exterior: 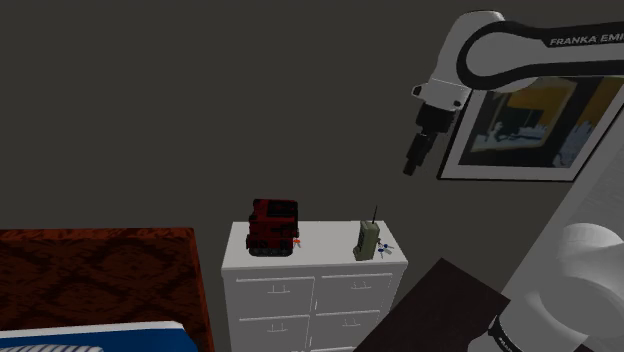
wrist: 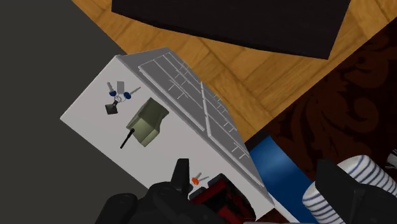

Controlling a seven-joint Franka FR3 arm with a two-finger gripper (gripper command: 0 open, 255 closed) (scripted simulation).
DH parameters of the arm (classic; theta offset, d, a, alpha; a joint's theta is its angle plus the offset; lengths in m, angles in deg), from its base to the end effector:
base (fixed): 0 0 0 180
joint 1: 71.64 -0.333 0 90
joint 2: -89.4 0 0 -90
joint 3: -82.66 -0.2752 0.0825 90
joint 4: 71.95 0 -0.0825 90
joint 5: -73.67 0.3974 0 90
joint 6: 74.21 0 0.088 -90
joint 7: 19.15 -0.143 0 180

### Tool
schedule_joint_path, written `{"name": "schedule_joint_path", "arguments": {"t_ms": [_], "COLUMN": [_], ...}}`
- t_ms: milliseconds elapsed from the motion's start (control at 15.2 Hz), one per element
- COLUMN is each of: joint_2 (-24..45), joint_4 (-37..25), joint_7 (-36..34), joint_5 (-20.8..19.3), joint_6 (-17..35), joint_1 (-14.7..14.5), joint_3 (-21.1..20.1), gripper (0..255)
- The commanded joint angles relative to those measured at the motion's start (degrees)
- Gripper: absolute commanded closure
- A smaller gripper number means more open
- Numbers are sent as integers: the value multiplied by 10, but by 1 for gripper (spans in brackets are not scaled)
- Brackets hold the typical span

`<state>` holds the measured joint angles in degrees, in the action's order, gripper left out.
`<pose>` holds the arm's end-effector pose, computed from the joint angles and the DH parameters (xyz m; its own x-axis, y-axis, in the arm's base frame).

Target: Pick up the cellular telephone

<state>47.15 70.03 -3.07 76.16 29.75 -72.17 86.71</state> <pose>0.3797 -0.0178 0.4699 0.9708 0.2209 0.0939 0.2275 -0.9715 -0.0668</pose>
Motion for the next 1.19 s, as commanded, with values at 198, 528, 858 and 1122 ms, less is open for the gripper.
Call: {"name": "schedule_joint_path", "arguments": {"t_ms": [198,528,858,1122], "joint_2": [65,154,262,357], "joint_4": [39,52,42,18], "joint_7": [61,121,187,249], "joint_5": [-16,-23,-12,15], "joint_6": [99,195,287,352], "joint_1": [1,-3,-12,-20], "joint_3": [33,64,94,114], "gripper": [0,0,0,0]}}
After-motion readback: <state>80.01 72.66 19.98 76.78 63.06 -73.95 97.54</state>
